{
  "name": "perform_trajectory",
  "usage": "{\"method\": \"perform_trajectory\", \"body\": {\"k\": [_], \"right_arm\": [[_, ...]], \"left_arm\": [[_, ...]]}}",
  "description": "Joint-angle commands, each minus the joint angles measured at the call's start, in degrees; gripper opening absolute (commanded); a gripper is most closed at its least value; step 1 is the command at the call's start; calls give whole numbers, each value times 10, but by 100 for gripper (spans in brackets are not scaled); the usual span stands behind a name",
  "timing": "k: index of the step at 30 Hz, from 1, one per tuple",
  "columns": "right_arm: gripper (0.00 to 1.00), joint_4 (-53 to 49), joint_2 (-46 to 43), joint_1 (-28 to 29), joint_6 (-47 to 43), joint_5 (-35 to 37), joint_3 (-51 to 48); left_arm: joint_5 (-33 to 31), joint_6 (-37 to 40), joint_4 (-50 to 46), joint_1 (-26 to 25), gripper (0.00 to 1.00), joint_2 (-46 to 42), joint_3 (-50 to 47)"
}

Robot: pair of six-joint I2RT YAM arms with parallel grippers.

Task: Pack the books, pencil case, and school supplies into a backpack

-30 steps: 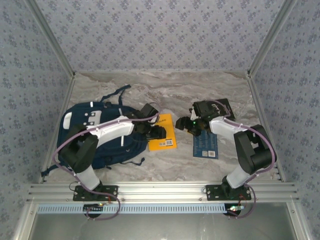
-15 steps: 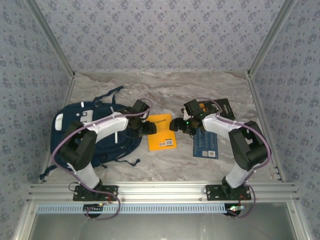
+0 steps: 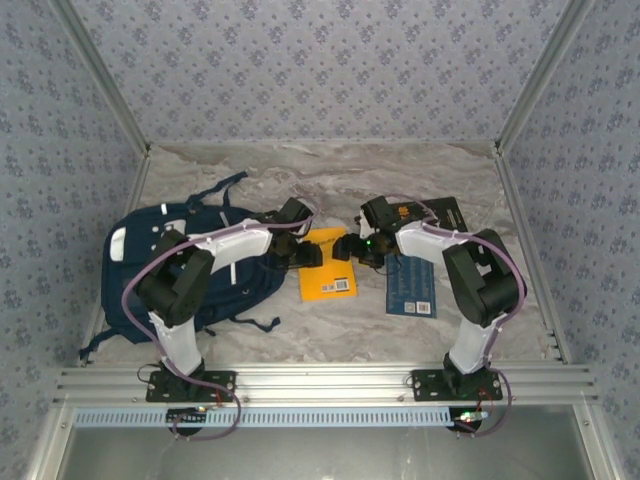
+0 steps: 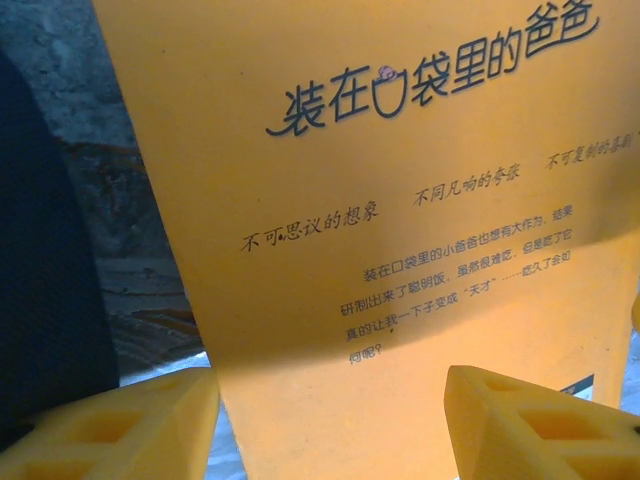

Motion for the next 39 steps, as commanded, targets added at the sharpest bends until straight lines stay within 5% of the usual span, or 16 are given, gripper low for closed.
{"method": "perform_trajectory", "body": {"k": [1,8,16,28,39], "right_arm": [[72,54,27,5,28,-73,3],[71,66,62,14,50,-80,8],[72,204,0,19,170,-191,-42],[72,493,-37,26,379,-267,-139],[71,495,0,52,345,-272,-146]], "left_arm": [[-11,-6,-11,0,57,30,-20],[13,-13,23,-4,46,35,-39],[35,-19,54,-8,26,37,-59],[58,-8,77,2,21,2,-91],[95,-1,109,15,18,-17,-114]]}}
